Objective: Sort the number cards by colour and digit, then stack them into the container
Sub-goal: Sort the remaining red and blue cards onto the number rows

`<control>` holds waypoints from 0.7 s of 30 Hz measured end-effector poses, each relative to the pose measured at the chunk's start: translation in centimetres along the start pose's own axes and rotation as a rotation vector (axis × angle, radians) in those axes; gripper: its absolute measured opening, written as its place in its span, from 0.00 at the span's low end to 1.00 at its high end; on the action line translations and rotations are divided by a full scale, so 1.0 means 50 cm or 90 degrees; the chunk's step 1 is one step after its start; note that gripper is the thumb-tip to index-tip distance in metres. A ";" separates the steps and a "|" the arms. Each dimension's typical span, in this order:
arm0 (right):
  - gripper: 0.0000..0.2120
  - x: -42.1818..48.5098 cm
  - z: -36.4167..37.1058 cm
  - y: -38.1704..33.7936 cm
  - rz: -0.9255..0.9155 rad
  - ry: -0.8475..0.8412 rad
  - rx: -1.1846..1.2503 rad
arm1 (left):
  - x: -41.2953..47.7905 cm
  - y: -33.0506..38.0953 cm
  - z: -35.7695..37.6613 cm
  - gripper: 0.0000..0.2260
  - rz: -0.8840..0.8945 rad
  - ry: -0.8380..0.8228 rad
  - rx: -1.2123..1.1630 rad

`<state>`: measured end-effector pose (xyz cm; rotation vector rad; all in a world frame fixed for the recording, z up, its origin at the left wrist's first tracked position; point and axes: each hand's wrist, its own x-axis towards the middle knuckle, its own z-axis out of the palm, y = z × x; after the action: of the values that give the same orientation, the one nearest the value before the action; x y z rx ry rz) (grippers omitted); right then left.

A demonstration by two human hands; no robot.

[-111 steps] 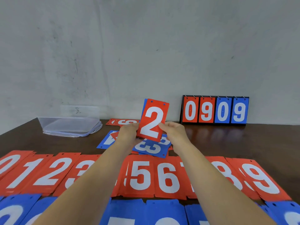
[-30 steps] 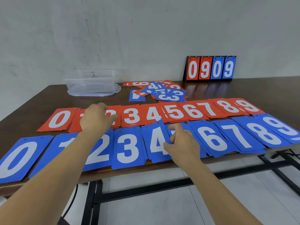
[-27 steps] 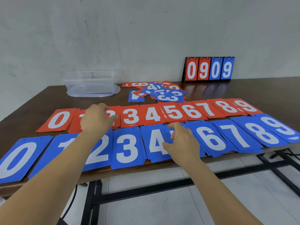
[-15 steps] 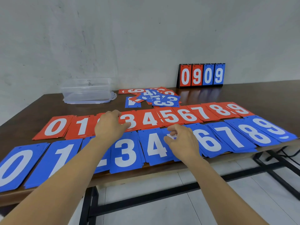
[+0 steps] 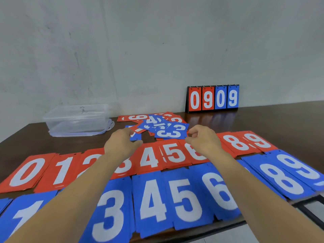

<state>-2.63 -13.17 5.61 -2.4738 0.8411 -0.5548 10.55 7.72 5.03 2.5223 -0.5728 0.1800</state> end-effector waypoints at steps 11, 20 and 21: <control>0.28 0.270 0.061 0.091 -0.032 -0.149 -0.050 | 0.165 0.054 0.129 0.23 -0.067 -0.012 0.010; 0.42 0.386 0.124 0.105 -0.063 -0.206 -0.070 | 0.243 0.067 0.200 0.30 -0.014 -0.064 -0.038; 0.42 0.394 0.129 0.108 -0.057 -0.213 -0.057 | 0.252 0.071 0.206 0.32 0.007 -0.081 -0.028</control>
<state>12.55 -27.77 1.78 -2.5962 0.6360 -0.1262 20.47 -5.05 1.05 2.5004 -0.6334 0.0113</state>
